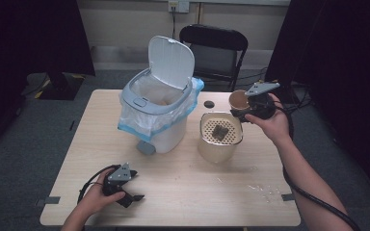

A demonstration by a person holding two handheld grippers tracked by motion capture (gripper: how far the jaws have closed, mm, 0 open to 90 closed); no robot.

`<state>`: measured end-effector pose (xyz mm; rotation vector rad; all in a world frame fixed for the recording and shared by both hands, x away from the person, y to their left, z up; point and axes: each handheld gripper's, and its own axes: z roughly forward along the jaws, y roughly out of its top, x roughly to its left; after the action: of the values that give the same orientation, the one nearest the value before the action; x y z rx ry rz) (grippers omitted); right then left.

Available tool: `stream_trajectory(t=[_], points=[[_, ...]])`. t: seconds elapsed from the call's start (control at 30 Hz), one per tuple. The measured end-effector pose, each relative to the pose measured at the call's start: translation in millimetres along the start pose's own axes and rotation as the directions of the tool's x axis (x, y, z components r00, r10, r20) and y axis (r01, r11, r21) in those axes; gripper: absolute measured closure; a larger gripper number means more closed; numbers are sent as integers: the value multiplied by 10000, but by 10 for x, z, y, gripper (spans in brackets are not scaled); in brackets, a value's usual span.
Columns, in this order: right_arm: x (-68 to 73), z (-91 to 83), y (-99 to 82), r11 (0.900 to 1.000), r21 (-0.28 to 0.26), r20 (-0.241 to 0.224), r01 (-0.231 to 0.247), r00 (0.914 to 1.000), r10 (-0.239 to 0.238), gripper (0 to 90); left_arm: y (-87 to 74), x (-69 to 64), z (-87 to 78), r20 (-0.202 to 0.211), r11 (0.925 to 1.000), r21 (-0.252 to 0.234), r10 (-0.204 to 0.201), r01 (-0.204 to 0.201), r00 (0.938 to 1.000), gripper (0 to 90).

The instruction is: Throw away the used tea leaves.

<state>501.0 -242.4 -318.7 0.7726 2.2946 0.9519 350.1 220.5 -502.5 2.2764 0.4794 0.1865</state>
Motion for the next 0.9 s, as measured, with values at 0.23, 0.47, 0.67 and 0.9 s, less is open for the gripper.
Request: stream_trajectory(t=[0.23,0.47,0.67,0.9], points=[[-12,-29,29,10000,-35,-135,-35,9999,35,282,1,0,3,6,10000,-20,14,-14,10000,66],[1,-56,107,9999,-86,-352,-121,9993,118,282,1,-1,3,1,10000,-17,17,-17,10000,66],[20,-72,174,9997,-165,-591,-159,9981,149,280,1,-1,3,-1,10000,-18,13,-13,10000,66],[68,-72,277,10000,-79,-815,45,9967,-51,280,1,0,3,-2,10000,-30,29,-29,10000,66]])
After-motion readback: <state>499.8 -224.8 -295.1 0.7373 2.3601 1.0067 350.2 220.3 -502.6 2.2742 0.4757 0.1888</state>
